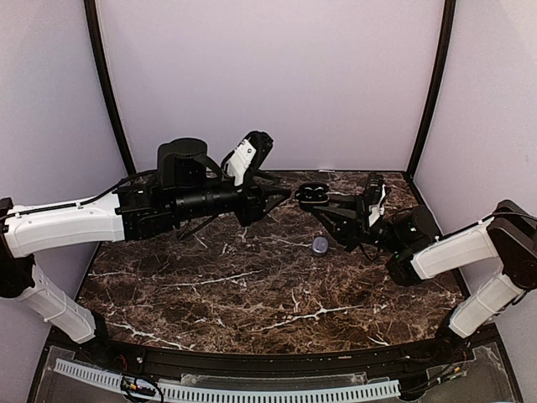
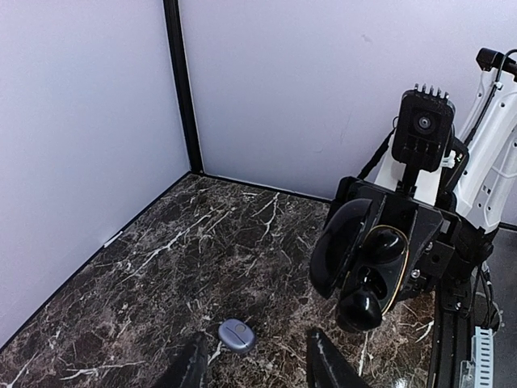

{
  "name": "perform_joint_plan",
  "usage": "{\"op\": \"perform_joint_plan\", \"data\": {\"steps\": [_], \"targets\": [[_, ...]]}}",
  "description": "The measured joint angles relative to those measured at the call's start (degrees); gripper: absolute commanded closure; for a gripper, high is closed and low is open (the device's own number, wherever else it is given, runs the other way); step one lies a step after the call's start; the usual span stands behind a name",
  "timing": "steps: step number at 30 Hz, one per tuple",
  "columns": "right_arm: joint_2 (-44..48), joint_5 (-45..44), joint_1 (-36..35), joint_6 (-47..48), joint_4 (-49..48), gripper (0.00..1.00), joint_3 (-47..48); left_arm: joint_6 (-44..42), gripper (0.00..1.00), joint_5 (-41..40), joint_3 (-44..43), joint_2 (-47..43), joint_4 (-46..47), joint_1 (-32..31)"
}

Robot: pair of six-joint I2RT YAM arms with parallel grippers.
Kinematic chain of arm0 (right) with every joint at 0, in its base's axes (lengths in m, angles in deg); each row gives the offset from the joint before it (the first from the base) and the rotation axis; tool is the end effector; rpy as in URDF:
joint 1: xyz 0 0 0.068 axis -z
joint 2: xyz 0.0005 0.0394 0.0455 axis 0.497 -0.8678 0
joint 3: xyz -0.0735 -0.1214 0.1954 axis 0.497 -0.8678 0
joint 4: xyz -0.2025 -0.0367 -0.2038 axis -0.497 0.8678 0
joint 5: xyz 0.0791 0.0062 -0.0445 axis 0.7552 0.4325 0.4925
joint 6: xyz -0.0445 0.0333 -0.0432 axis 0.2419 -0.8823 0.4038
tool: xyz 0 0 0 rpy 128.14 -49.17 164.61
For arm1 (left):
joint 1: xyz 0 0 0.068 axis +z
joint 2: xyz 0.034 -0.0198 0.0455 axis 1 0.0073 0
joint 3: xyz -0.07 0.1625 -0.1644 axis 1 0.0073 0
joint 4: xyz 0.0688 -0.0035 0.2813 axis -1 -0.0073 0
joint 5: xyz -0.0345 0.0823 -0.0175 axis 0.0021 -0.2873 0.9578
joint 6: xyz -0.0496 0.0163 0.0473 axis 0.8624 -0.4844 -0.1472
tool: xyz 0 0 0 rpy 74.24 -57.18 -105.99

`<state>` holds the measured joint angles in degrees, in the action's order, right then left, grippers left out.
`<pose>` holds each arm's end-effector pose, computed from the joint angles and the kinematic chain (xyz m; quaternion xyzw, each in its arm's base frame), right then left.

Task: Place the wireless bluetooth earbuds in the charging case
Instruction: Adjust the left earbud in the left side groove of the charging case.

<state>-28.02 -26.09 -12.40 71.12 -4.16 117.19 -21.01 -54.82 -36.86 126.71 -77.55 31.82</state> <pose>0.2027 0.2297 0.2128 -0.3650 0.3849 0.5432 0.6509 0.2086 -0.3392 0.3297 0.3956 0.6157 -0.3346 0.5937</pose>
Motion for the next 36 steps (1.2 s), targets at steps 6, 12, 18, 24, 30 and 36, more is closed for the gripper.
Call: {"op": "perform_joint_plan", "data": {"steps": [6, 12, 18, 24, 30, 36], "targets": [[0.00, 0.07, 0.00, -0.46, 0.00, 1.00, 0.28, 0.02, 0.60, 2.38, -0.92, 0.94, -0.37, 0.00], [0.00, 0.02, 0.00, -0.61, -0.02, 1.00, 0.37, 0.00, 0.60, 4.87, -0.92, 0.94, -0.42, 0.00], [0.00, 0.02, 0.00, -0.63, -0.02, 1.00, 0.48, -0.02, 0.60, 5.84, -0.92, 0.94, -0.52, 0.07], [-0.13, 0.00, 0.00, -0.63, -0.02, 1.00, 0.59, -0.31, 0.60, 7.80, -0.92, 0.94, -0.85, -0.31], [-0.76, 0.00, 0.00, -0.66, 0.00, 1.00, 0.61, -0.85, 0.64, 10.36, -0.94, 0.94, -0.90, -0.72], [-0.76, 0.13, 0.00, -0.63, -0.04, 1.00, 0.61, -1.36, 0.71, 13.25, -1.66, 0.96, -1.44, -0.79]]}}
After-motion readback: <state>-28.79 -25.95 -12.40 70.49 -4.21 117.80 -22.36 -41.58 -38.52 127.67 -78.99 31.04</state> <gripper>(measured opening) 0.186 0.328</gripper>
